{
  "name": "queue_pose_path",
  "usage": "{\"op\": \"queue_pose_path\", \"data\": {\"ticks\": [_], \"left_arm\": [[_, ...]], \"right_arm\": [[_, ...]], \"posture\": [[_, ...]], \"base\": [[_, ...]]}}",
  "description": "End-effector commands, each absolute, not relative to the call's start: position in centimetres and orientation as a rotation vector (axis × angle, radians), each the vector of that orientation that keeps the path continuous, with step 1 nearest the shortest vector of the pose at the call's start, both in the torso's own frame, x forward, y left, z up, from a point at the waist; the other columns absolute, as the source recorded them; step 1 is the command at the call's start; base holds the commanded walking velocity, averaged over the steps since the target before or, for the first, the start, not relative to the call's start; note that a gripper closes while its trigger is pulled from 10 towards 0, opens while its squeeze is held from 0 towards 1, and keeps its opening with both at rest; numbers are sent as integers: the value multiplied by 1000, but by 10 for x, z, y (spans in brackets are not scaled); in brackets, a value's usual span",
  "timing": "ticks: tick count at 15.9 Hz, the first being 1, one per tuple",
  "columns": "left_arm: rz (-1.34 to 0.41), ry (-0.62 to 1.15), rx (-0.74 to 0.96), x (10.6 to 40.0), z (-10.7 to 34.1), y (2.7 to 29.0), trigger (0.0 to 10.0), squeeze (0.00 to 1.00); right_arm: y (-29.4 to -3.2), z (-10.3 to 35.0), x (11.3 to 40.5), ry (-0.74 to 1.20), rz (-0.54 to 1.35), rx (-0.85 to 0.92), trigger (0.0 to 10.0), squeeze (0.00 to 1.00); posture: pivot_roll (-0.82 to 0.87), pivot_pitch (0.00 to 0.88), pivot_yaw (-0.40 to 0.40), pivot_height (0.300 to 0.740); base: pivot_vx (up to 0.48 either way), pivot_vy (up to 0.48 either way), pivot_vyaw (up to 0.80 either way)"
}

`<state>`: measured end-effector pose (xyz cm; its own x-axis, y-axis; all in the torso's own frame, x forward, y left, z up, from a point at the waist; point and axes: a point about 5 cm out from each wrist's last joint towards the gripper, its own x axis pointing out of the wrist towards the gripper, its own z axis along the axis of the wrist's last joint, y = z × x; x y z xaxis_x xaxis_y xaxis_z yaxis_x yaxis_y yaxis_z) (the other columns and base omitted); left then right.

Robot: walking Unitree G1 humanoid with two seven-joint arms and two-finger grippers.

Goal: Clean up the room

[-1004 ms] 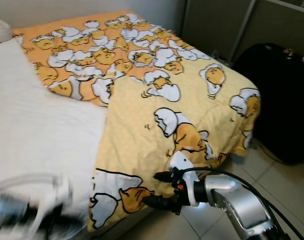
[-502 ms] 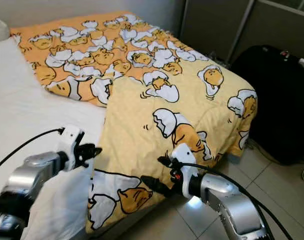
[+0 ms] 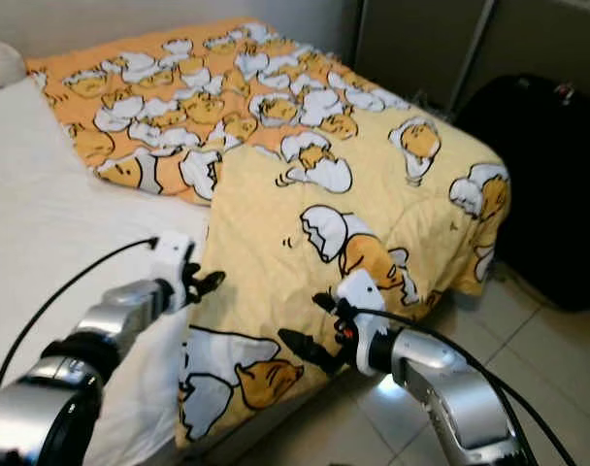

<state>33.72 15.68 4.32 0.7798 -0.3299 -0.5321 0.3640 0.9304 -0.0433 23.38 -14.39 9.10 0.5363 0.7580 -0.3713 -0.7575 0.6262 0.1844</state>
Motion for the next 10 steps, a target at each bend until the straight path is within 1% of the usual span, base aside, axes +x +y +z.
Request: {"op": "queue_pose_path", "data": {"ticks": [1,3,5,7,8,9,10], "left_arm": [[-334,562,103,338,42,161,10000,1000],[-302,565,119,338,40,162,10000,1000],[-310,591,79,335,35,155,10000,1000],[-324,617,49,331,29,147,10000,0],[-330,632,56,328,25,145,10000,0],[-338,643,53,326,23,144,10000,0],[-343,668,56,321,17,143,6157,0]], "right_arm": [[-145,98,234,425,900,-16,10000,1000],[-143,101,232,422,905,-16,10000,1000],[-145,104,225,433,906,-24,10000,1000],[-146,105,221,447,901,-24,10000,1000],[-146,106,219,453,895,-19,10000,1000],[-147,107,219,454,892,-25,10000,886],[-147,107,217,456,889,-31,10000,0]], "posture": [[-278,68,79,740],[-301,88,88,740],[-334,125,97,740],[-350,134,100,740],[-359,136,101,740],[-365,136,102,740],[-368,133,102,740]], "base": [[0,0,0],[0,0,0],[0,0,0],[0,0,0],[0,0,0],[0,0,0],[0,0,0]]}}
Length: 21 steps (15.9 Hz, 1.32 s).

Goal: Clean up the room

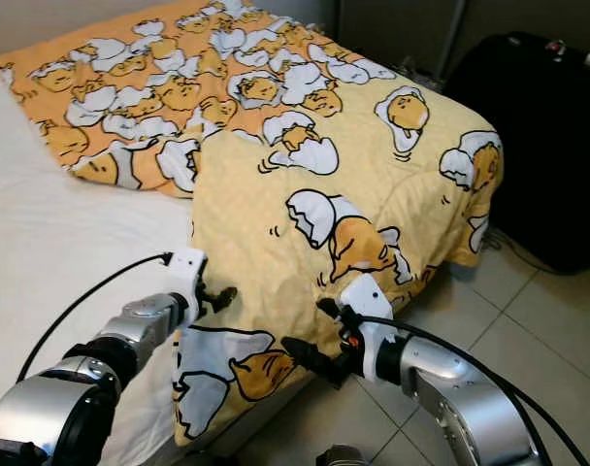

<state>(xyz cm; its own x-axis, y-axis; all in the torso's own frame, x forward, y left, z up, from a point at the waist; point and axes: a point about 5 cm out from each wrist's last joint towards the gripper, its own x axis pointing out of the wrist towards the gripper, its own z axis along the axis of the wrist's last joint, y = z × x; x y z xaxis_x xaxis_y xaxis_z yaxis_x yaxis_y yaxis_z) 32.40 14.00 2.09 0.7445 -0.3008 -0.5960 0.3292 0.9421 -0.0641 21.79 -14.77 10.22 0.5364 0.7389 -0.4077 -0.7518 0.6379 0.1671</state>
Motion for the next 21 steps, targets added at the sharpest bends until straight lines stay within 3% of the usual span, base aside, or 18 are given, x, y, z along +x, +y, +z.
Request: {"op": "queue_pose_path", "data": {"ticks": [1,2,21], "left_arm": [[-335,677,72,319,15,145,4000,0],[-327,677,36,318,14,146,0,0],[-281,718,16,316,11,155,0,0]], "right_arm": [[-147,107,215,461,892,-29,10000,0],[-147,108,214,462,895,-25,10000,0],[-145,110,221,451,906,-30,10000,0]], "posture": [[-369,132,102,740],[-372,123,101,740],[-366,109,85,740]], "base": [[0,0,0],[0,0,0],[0,0,0]]}}
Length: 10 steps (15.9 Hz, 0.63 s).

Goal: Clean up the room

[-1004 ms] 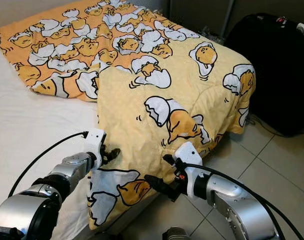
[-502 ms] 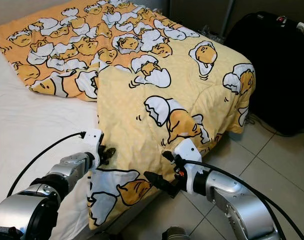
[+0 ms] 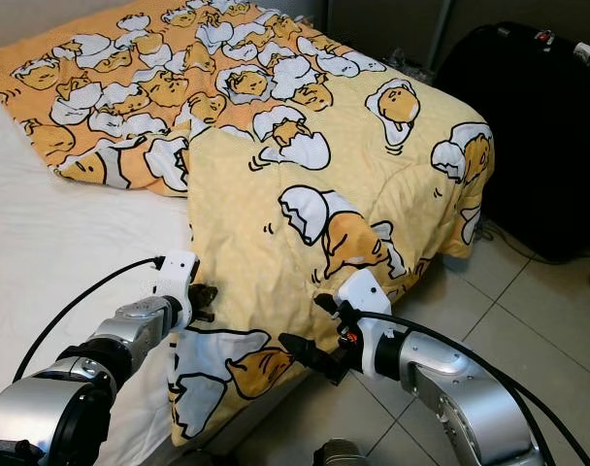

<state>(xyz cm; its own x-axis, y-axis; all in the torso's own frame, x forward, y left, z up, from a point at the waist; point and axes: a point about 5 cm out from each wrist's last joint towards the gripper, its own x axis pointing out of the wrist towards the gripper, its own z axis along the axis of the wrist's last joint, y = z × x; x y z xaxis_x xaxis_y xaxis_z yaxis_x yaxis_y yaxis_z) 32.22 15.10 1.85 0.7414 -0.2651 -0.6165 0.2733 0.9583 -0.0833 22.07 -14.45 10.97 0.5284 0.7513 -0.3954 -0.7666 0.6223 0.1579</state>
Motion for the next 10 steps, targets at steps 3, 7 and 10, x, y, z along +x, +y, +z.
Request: {"op": "queue_pose_path", "data": {"ticks": [3,7,10], "left_arm": [[-267,718,8,316,11,156,0,0],[-270,685,-2,322,18,153,0,0],[-306,667,61,323,20,157,0,0]], "right_arm": [[-145,111,223,447,903,-31,10000,0],[-144,111,226,434,892,-30,10000,0],[-142,112,228,427,903,-28,10000,0]], "posture": [[-366,111,86,740],[-343,102,81,740],[-324,93,75,740]], "base": [[0,0,0],[0,0,0],[0,0,0]]}}
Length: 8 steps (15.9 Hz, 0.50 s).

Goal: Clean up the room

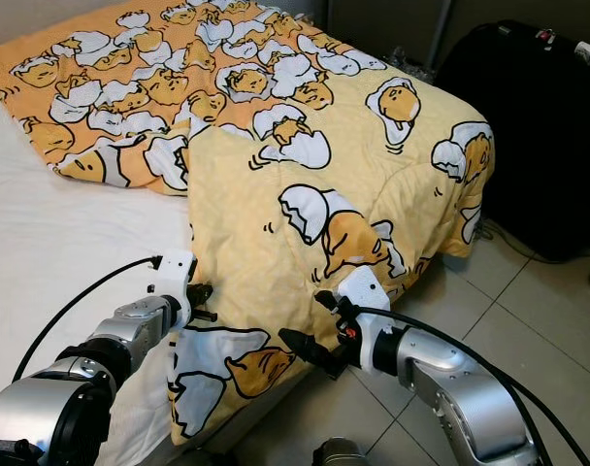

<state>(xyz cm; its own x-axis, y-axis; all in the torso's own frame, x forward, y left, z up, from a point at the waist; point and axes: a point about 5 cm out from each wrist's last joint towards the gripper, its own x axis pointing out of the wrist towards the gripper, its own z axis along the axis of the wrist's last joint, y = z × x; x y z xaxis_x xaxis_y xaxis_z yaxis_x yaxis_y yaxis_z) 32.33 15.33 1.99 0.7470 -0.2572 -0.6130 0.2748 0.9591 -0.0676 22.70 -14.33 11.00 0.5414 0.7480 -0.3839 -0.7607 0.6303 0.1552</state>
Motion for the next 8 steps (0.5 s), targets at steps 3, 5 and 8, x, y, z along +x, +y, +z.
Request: {"op": "queue_pose_path", "data": {"ticks": [3,5,8], "left_arm": [[-385,658,88,317,17,159,0,0],[-481,670,100,302,8,152,0,0],[-566,704,182,262,-6,151,0,0]], "right_arm": [[-142,111,227,439,938,-32,10000,0],[-142,110,227,446,952,-31,10000,0],[-138,109,229,450,981,-33,10000,0]], "posture": [[-295,88,56,740],[-272,88,40,740],[-257,90,22,740]], "base": [[0,0,0],[0,0,0],[0,0,0]]}}
